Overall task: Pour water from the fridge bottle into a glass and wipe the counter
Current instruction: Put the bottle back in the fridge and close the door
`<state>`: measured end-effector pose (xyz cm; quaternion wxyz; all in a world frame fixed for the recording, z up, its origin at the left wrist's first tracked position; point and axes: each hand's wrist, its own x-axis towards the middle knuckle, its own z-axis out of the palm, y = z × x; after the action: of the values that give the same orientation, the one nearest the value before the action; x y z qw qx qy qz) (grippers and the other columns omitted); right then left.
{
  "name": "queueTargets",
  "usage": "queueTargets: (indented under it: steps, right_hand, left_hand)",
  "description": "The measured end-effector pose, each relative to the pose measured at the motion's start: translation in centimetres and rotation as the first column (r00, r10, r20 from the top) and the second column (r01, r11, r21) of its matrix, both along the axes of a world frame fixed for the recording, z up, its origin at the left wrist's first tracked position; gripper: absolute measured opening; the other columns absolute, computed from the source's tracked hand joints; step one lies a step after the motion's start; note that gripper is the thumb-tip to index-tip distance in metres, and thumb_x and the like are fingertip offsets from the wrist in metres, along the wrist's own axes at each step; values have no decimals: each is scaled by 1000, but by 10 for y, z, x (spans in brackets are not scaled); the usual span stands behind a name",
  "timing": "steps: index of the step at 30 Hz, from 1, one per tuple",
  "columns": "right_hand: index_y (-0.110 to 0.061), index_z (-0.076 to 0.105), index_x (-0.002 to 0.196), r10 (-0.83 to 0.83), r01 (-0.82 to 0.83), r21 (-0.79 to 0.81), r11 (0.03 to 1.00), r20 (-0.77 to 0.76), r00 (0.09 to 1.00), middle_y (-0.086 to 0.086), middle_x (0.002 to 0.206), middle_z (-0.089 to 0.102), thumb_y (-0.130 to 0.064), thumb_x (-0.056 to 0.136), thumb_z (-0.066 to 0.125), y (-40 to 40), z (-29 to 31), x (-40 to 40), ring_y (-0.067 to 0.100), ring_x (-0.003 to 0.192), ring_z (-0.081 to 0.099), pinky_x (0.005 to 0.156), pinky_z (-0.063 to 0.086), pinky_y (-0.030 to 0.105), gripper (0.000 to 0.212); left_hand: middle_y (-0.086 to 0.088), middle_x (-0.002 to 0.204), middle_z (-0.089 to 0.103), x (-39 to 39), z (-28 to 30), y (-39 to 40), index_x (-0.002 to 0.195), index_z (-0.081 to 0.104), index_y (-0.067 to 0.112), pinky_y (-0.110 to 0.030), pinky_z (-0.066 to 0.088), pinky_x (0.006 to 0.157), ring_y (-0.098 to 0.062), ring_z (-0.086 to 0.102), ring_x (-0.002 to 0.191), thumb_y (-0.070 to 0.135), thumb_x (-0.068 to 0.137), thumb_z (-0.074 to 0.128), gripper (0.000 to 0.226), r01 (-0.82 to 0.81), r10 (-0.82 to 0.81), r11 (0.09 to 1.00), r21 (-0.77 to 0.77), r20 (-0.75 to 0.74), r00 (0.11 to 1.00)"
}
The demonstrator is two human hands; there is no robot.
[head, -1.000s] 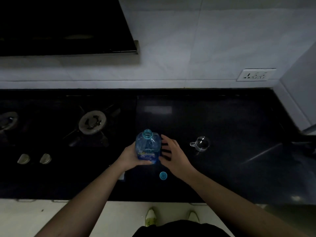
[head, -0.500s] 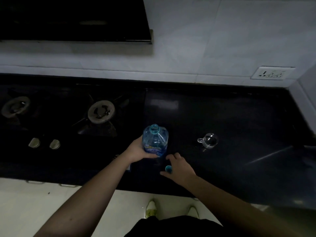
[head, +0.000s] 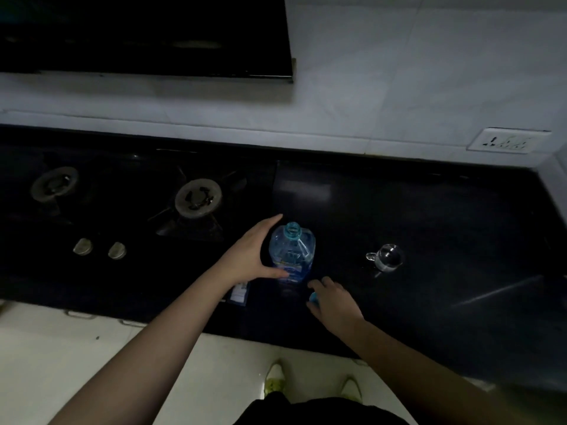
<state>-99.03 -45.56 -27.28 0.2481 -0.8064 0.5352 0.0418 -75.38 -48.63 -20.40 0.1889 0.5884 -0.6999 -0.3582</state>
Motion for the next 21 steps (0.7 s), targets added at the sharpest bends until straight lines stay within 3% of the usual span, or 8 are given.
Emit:
queueTargets:
  steps: [2,6,7,9,12,15,18,21]
  right_hand:
    - [-24,55,130,-117,120,-13,993,136,984,7,121,50,-34,94,56,-10,13,-5,26,103,59,91,47,31,37]
    - [-19,69,111,-277,344,-75,936,446,851,1,99,54,-27,92,65,-40,65,-15,15,78,59,76,50,19,22]
    - [-20,69,109,-277,362,-80,929,498,822,-1,98,55,-28,91,65,-46,83,-15,8,77,57,71,46,9,20]
    - [-21,68,105,-273,380,-55,923,602,750,-6,96,59,-29,88,69,-54,113,-11,0,79,57,70,42,2,18]
    - [-23,66,92,-268,359,44,932,752,603,-9,87,68,-21,79,79,-55,144,1,-2,76,63,70,48,8,18]
    - [-33,62,91,-167,265,-16,964,739,653,-10,91,68,-22,77,81,-55,152,15,1,85,64,76,50,12,26]
    - [-29,61,113,-57,146,-79,986,664,745,-13,105,63,-24,84,75,-55,150,25,-7,95,57,82,42,5,33]
    - [-26,58,125,8,75,-119,990,581,814,-15,112,57,-27,89,69,-57,146,29,-1,103,53,88,39,10,38]
  left_hand:
    - [8,160,19,-4,8,-1,154,12,37,-31,23,118,-7,21,144,48,62,88,120,6,-5,999,-41,47,999]
    - [7,158,23,-14,14,-3,155,16,29,-24,22,115,-6,25,141,49,64,87,117,45,-37,994,-97,81,996]
    - [7,157,25,-17,15,-3,154,19,26,-23,22,115,-6,27,140,49,65,87,115,64,-54,991,-116,90,994]
    - [6,152,33,-22,14,-2,152,26,19,-24,27,115,-5,33,136,46,67,87,108,94,-83,987,-132,85,993]
    - [7,141,42,-25,13,-2,145,37,20,-28,36,111,-5,43,126,39,69,87,93,72,-67,986,-149,35,997]
    - [7,137,44,-26,11,-4,142,39,20,-24,35,107,-6,44,122,36,71,86,87,74,-70,986,-151,28,997]
    - [9,138,42,-24,6,-3,144,38,21,-25,34,108,-4,41,124,41,73,84,87,79,-76,987,-142,30,997]
    - [8,141,42,-23,1,-2,146,35,21,-26,34,110,-5,41,126,42,73,83,90,62,-60,988,-138,16,998]
